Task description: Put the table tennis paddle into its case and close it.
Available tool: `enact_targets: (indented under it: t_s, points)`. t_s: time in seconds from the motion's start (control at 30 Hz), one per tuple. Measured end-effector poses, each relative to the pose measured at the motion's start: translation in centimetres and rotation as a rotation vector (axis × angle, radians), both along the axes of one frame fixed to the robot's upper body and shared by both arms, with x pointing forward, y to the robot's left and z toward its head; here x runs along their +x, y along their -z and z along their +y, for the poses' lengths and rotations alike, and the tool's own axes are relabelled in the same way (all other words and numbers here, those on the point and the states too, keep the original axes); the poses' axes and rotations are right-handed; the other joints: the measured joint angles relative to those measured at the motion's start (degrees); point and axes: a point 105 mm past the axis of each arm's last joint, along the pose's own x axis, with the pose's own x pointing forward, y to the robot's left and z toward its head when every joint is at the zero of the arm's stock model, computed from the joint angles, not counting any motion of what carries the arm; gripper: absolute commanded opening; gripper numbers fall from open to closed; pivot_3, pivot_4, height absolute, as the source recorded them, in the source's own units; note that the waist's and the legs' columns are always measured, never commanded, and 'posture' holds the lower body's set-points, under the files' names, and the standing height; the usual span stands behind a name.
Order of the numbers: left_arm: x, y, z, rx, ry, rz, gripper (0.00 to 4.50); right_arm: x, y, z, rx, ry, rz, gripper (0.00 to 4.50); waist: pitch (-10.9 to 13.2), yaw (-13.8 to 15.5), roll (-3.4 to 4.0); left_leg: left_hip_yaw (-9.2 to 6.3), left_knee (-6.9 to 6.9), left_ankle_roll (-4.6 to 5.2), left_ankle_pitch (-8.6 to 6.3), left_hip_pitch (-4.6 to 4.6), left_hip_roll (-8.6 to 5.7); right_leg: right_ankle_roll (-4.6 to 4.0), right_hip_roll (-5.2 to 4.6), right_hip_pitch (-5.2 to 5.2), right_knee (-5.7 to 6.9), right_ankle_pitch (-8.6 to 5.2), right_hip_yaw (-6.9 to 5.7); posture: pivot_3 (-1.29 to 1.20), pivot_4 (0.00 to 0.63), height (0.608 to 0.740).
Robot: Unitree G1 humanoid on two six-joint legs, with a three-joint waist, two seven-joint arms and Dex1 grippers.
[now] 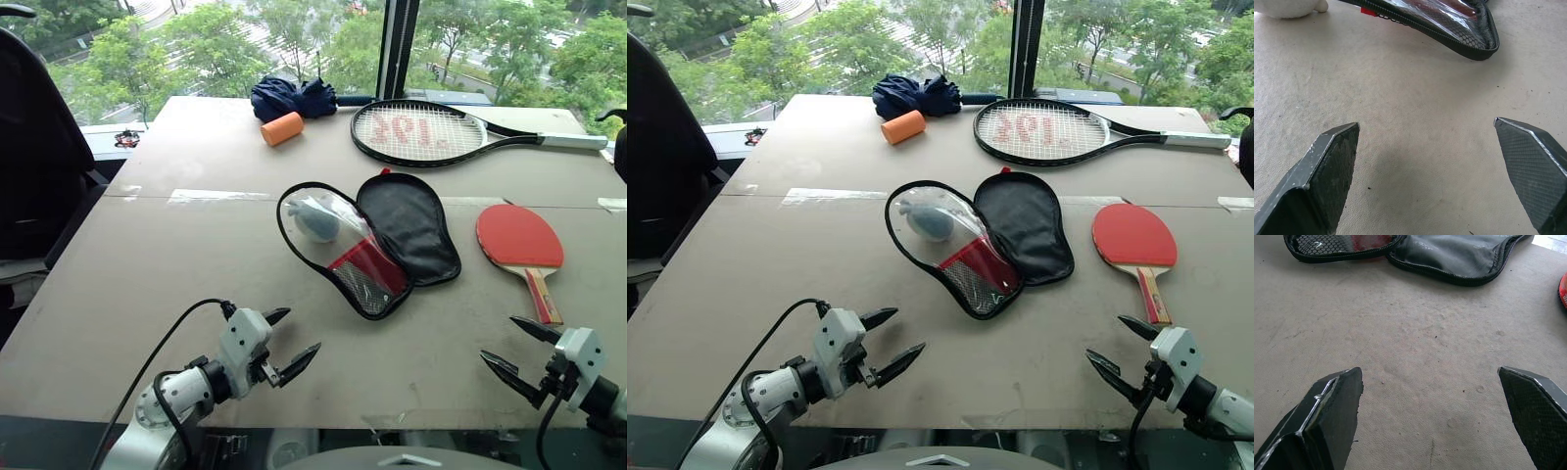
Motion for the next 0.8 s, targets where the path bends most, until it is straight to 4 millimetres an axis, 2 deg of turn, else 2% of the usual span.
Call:
enact_targets:
  t_s: [0.8]
  points:
    - [0.14, -0.74, -0.02, -0.054, 0.01, -0.009, 4.46, 0.57, -0.38, 0.13, -0.003, -0.013, -0.018, 4.5, 0.0, 0.0, -0.01, 0.0, 0.0, 0.0, 0.0, 0.0, 0.0, 0.0, 0.01, 0.0, 0.0, 0.0, -0.01, 0.0, 0.15, 0.74]
